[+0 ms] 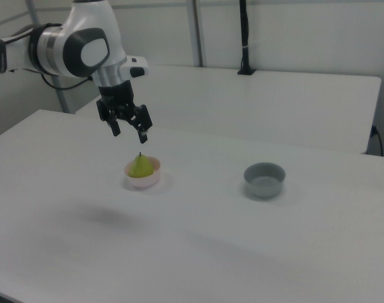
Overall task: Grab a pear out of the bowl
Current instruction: 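Lower the open gripper down over the yellow-green pear in the pink bowl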
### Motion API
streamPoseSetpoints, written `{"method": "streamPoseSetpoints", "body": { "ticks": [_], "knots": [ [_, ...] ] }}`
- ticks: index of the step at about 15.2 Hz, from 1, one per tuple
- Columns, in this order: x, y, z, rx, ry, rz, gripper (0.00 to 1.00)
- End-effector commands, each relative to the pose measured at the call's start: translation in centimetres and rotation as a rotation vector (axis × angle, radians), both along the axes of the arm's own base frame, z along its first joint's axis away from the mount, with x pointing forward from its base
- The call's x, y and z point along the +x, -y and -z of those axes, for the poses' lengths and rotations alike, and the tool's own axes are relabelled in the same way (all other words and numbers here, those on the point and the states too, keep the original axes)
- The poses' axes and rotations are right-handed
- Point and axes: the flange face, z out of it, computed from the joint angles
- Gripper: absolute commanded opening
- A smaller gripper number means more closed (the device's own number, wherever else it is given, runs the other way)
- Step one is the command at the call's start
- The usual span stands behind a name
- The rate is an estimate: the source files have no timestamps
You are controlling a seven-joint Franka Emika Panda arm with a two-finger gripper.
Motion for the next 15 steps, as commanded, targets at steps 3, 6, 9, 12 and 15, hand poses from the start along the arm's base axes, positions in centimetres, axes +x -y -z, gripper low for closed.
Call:
{"method": "streamPoseSetpoints", "body": {
  "ticks": [3,6,9,12,15],
  "knots": [
    [3.4,-4.5,6.2,0.001,0.024,-0.082,1.0],
    [4.8,-6.6,9.6,-0.013,0.037,-0.107,1.0],
    [6.7,-7.4,12.2,-0.017,0.063,-0.116,1.0],
    [7.8,-7.5,14.1,-0.018,0.081,-0.116,1.0],
    [8.4,-7.6,16.0,-0.017,0.098,-0.115,1.0]
  ]
}}
